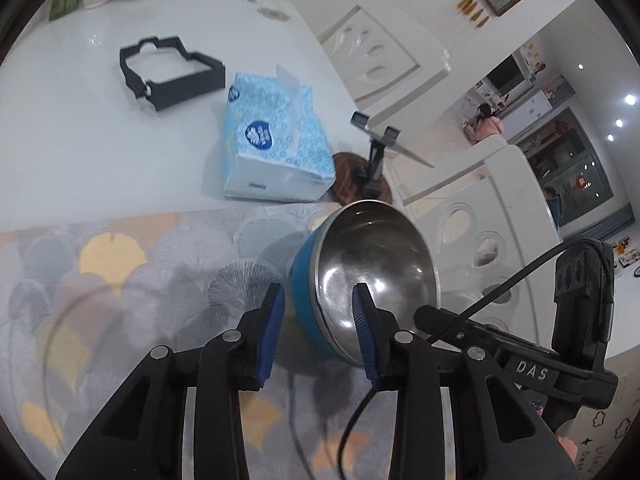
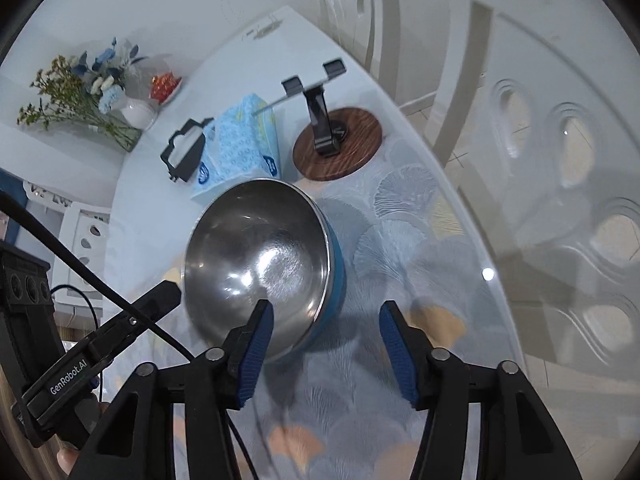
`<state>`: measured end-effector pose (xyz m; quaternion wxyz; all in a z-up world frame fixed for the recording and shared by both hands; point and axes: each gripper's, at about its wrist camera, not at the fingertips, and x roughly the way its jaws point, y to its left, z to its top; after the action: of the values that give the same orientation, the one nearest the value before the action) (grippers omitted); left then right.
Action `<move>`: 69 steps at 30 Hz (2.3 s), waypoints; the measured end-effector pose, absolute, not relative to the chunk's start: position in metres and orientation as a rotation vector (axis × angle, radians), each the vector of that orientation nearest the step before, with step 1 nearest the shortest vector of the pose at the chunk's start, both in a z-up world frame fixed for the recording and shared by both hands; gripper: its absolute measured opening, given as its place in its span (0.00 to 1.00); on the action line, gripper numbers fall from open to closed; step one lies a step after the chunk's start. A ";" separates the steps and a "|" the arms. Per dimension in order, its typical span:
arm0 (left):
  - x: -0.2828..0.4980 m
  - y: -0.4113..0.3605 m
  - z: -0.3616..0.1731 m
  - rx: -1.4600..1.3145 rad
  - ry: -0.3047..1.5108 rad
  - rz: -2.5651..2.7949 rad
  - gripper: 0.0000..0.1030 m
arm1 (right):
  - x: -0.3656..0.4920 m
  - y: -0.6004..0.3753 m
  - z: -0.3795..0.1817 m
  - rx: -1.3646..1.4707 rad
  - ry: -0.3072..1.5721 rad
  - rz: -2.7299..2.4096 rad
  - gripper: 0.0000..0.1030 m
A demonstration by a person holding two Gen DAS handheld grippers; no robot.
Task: Organize plates and bowls
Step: 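Close both grippers on the blue steel bowl rim and lift it, then carry the blue steel bowl with both grippers toward the nested bowls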
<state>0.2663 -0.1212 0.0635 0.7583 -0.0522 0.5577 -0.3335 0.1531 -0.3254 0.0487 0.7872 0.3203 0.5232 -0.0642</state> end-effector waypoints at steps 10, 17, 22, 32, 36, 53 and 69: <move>0.281 -0.133 0.035 -0.123 1.261 -0.754 0.19 | 0.177 -0.320 0.020 0.667 1.156 -0.106 0.33; 0.281 -0.129 0.031 -0.165 1.263 -0.787 0.17 | 0.176 -0.322 0.018 0.652 1.172 -0.128 0.20; 0.268 -0.118 0.053 -0.196 1.237 -0.810 0.17 | 0.169 -0.315 0.041 0.600 1.156 -0.143 0.20; 0.220 -0.079 0.144 -0.251 1.093 -0.840 0.17 | 0.132 -0.282 0.137 0.541 1.043 -0.127 0.20; 0.190 -0.063 0.175 -0.244 1.055 -0.845 0.17 | 0.105 -0.262 0.172 0.527 1.014 -0.128 0.20; 0.048 0.037 0.216 -0.243 0.990 -0.819 0.17 | -0.023 -0.165 0.215 0.570 0.991 -0.089 0.21; -0.016 0.089 0.175 -0.255 1.068 -0.764 0.17 | -0.091 -0.107 0.180 0.582 1.078 -0.062 0.22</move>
<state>-0.0157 0.0889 0.1748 0.7845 -0.1181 0.4953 -0.3541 -0.0907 -0.1071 0.1804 0.8179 0.2729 0.5057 -0.0291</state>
